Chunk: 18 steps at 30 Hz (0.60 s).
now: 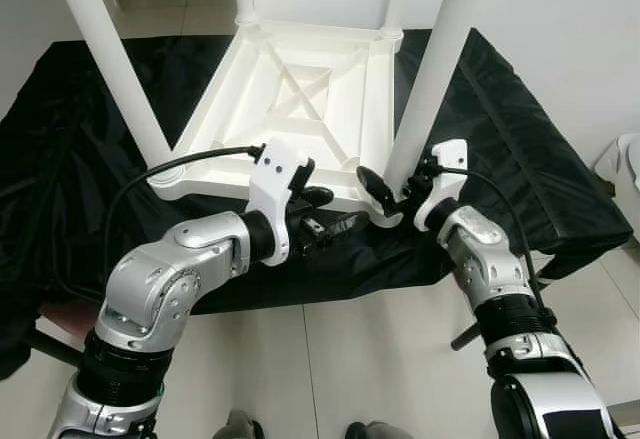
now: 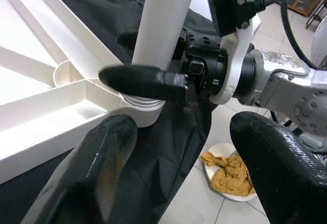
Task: Building children table
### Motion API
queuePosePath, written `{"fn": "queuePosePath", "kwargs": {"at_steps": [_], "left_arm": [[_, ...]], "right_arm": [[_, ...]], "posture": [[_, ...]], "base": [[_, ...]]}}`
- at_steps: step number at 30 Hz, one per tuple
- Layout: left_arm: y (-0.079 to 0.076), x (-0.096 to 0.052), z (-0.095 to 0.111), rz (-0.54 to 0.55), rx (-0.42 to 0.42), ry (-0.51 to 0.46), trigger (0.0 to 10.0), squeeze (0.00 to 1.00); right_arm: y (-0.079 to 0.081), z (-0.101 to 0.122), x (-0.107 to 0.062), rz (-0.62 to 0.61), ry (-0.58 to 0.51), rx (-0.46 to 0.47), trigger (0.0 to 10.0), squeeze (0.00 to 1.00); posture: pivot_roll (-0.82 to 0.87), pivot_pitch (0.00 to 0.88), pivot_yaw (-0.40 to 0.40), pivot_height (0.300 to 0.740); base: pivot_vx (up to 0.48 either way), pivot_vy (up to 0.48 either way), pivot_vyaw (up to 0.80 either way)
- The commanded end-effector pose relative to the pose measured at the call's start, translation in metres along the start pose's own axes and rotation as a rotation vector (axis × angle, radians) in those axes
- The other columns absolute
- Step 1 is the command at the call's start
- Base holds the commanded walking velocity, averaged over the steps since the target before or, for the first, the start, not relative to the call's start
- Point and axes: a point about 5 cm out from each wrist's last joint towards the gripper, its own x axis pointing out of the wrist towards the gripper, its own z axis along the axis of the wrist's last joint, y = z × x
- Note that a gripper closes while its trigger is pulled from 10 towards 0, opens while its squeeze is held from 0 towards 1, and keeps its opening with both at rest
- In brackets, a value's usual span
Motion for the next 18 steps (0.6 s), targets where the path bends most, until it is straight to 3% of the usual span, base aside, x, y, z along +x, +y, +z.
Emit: {"fn": "queuePosePath", "kwargs": {"at_steps": [1, 14, 15, 16, 18], "left_arm": [[-0.004, 0.001, 0.001, -0.022, 0.009, 0.008, 10.0, 0.0], [-0.005, -0.001, 0.002, -0.02, 0.011, 0.008, 10.0, 0.0], [-0.005, -0.001, 0.002, -0.017, 0.012, 0.007, 10.0, 0.0], [-0.005, -0.001, 0.003, -0.015, 0.013, 0.004, 10.0, 0.0], [-0.005, -0.001, 0.003, -0.015, 0.013, 0.004, 10.0, 0.0]], "right_arm": [[-0.002, 0.002, 0.001, 0.047, 0.008, -0.022, 10.0, 0.0], [-0.018, -0.006, -0.005, 0.148, 0.12, -0.066, 10.0, 0.0], [-0.019, -0.006, -0.006, 0.164, 0.123, -0.048, 7.5, 0.0], [-0.021, -0.005, -0.008, 0.209, 0.113, 0.002, 1.1, 0.0], [-0.021, -0.005, -0.008, 0.209, 0.113, 0.002, 1.1, 0.0]], "posture": [[-0.03, 0.074, 0.027, 0.74], [-0.02, 0.084, 0.034, 0.74], [-0.02, 0.09, 0.033, 0.74], [-0.01, 0.092, 0.031, 0.74], [-0.01, 0.092, 0.031, 0.74]], "base": [[0.0, 0.0, 0.0], [0.0, 0.0, 0.0], [0.0, 0.0, 0.0], [0.0, 0.0, 0.0], [0.0, 0.0, 0.0]]}}
